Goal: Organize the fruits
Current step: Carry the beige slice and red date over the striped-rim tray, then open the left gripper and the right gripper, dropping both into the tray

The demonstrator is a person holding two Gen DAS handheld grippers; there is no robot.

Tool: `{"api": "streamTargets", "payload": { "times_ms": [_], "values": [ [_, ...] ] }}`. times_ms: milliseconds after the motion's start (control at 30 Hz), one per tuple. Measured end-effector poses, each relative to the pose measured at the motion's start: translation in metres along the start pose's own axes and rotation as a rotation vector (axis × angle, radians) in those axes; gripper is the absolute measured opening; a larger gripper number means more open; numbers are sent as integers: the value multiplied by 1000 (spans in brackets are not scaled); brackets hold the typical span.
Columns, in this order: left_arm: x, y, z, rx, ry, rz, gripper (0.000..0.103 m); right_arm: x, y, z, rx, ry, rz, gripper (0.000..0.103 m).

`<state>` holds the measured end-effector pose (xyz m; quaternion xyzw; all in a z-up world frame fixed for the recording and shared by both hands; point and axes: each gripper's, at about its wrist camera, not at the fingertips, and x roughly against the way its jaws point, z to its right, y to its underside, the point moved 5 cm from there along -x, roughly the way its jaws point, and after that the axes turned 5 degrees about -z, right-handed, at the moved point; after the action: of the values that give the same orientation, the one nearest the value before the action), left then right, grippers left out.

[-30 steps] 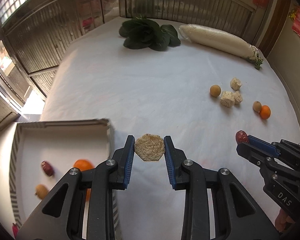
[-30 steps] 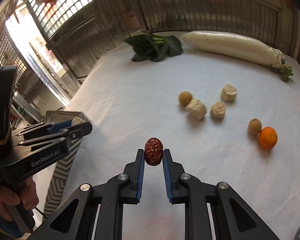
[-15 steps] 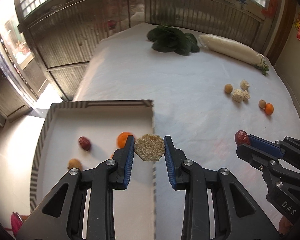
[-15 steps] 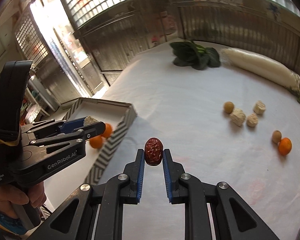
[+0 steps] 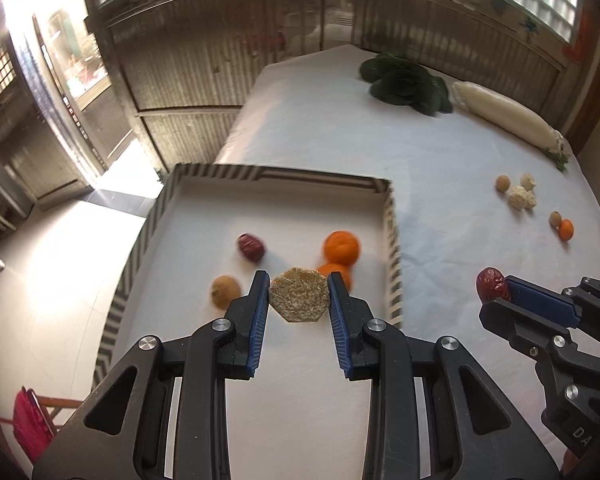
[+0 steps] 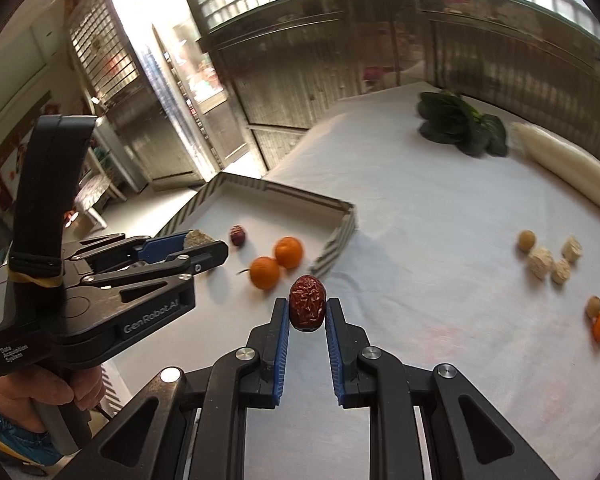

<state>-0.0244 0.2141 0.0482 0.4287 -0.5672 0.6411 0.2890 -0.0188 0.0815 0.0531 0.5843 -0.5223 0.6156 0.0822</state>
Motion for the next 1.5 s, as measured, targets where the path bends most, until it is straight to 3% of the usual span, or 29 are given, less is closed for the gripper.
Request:
{"api": "streamTargets", "payload": {
  "times_ms": [333,533,1133,1500],
  "values": [
    [-10,23,-51,117,-43,-48,28,-32,1,-41,71,-66,-68,17],
    [-21,32,-61,145,-56,-73,28,-60,2,-58,108,-92,-124,17],
    [-44,39,-64,156,-82,-105,28,-112,-5,-62,128,-77,-198,18],
    [-52,44,-62,162,-77,-128,28,-122,-5,-63,159,-65,-209,18]
  ]
}}
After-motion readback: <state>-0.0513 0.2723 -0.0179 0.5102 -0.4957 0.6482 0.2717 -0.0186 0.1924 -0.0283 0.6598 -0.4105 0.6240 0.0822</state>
